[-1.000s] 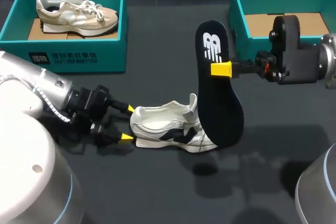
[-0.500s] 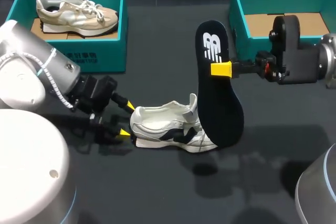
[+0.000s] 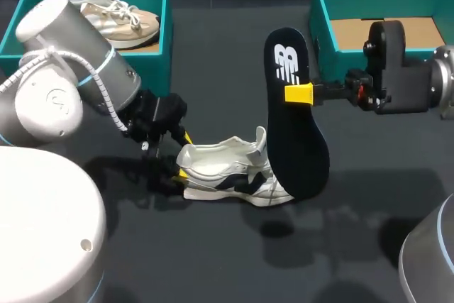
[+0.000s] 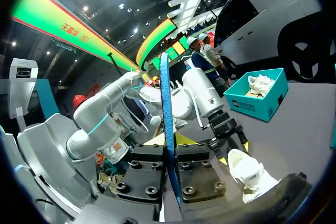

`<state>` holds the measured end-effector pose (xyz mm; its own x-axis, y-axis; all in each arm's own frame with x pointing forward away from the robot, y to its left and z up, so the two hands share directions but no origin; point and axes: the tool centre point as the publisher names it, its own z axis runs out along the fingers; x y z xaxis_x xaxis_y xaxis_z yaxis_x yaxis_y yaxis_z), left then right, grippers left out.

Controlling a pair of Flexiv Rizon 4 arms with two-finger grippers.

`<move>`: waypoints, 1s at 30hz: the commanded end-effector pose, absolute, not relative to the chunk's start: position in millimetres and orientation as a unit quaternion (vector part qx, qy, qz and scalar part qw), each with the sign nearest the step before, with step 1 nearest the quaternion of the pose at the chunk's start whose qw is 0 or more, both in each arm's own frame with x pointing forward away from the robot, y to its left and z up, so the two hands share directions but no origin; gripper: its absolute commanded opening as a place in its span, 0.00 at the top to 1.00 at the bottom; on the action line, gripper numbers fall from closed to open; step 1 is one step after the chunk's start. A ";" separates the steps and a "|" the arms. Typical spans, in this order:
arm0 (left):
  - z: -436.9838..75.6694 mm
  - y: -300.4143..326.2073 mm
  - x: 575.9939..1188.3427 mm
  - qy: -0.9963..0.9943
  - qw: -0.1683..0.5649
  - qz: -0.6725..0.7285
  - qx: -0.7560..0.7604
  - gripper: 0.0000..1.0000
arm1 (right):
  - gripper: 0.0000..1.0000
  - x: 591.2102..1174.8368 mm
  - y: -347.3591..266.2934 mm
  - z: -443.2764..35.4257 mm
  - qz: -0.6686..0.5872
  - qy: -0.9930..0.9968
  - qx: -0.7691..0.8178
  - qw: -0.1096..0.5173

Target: Take the shoe out of the shoebox, open the shoe tongue, remove and reinsert the insole, then place the shoe into the shoebox

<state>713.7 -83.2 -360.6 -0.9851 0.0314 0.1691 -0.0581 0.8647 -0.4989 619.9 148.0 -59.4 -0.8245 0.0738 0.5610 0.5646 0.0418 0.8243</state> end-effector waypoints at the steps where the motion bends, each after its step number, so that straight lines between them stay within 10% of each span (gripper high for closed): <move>1: -355.4 -90.4 713.3 -0.988 0.064 0.141 0.004 0.00 | 1.00 620.8 150.0 -59.9 -0.653 -0.697 -0.229 0.188; 30: -320.2 -104.5 713.0 -0.995 0.061 0.073 0.003 0.00 | 1.00 620.8 150.0 -59.9 -0.653 -0.697 -0.229 0.188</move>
